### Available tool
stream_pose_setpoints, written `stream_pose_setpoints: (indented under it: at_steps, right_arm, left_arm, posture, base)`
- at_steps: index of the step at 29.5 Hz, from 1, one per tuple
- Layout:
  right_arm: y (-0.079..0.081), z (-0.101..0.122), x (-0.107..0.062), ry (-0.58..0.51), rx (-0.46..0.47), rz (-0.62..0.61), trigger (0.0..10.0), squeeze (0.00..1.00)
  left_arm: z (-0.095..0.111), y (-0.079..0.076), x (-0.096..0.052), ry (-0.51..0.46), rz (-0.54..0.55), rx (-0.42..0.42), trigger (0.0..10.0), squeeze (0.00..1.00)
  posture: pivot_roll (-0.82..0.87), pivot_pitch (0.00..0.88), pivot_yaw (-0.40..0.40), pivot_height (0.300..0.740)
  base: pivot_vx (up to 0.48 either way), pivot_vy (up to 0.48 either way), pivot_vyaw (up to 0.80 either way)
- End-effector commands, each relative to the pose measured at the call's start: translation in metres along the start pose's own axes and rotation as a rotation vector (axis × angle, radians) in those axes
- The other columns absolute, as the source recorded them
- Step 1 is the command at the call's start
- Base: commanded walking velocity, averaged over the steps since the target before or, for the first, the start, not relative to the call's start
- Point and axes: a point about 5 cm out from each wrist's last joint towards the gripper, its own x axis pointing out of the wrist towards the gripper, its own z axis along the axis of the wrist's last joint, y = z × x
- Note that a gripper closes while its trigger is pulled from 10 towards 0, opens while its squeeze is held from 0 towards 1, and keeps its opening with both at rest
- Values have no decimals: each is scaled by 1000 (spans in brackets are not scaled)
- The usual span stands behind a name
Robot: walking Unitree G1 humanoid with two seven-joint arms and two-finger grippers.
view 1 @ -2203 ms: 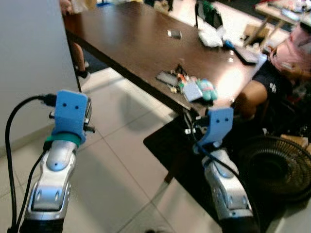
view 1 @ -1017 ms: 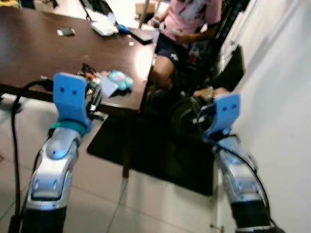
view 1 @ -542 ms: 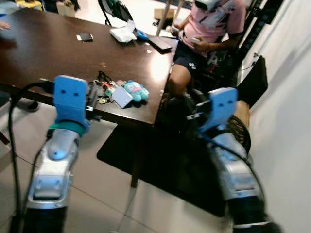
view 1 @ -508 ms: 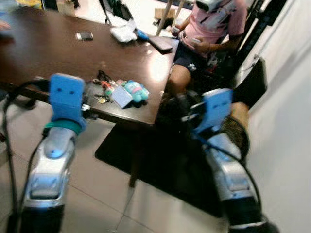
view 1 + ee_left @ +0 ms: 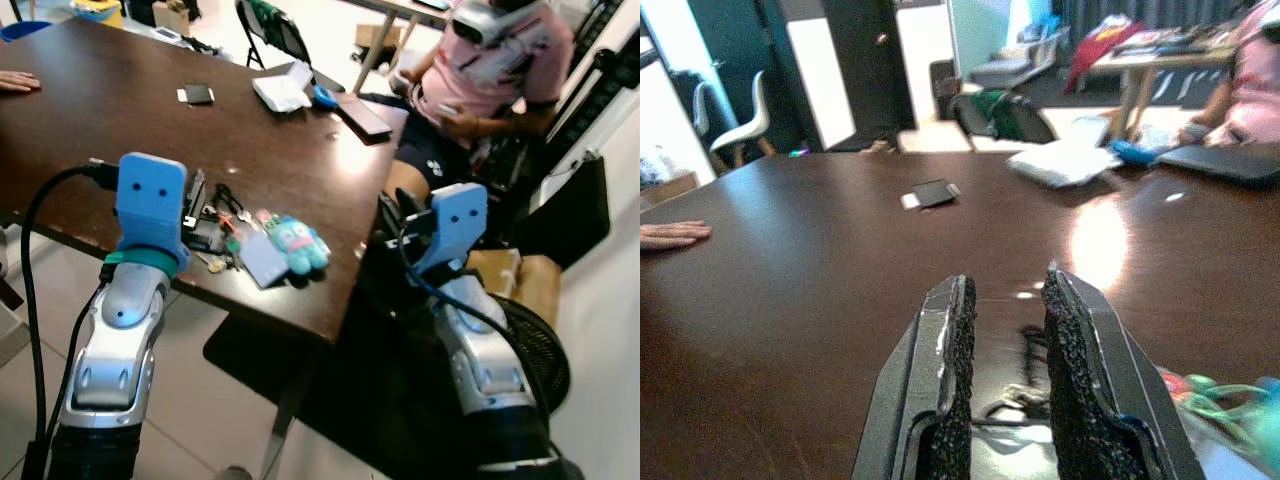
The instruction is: Hang keys on a hook
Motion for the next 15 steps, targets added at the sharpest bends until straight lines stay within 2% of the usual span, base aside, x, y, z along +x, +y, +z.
stream_pose_setpoints:
  at_steps: [1,13,15]
  right_arm:
    - [-8,-3,-5,13,-5,-26,10000,0]
    - [-9,-4,-5,13,-7,-26,10000,0]
    - [-8,-5,-5,15,-8,-27,10000,0]
  left_arm:
    - [-1,-5,0,6,-15,4,10000,0]
    - [-3,-6,0,11,-23,2,10000,0]
    - [-7,-11,-2,44,-69,-3,10000,0]
  posture:
    - [115,0,-12,740]
    - [114,0,-14,740]
    - [115,0,-13,740]
  base:
    - [368,0,0]
    - [346,0,0]
    - [0,0,0]
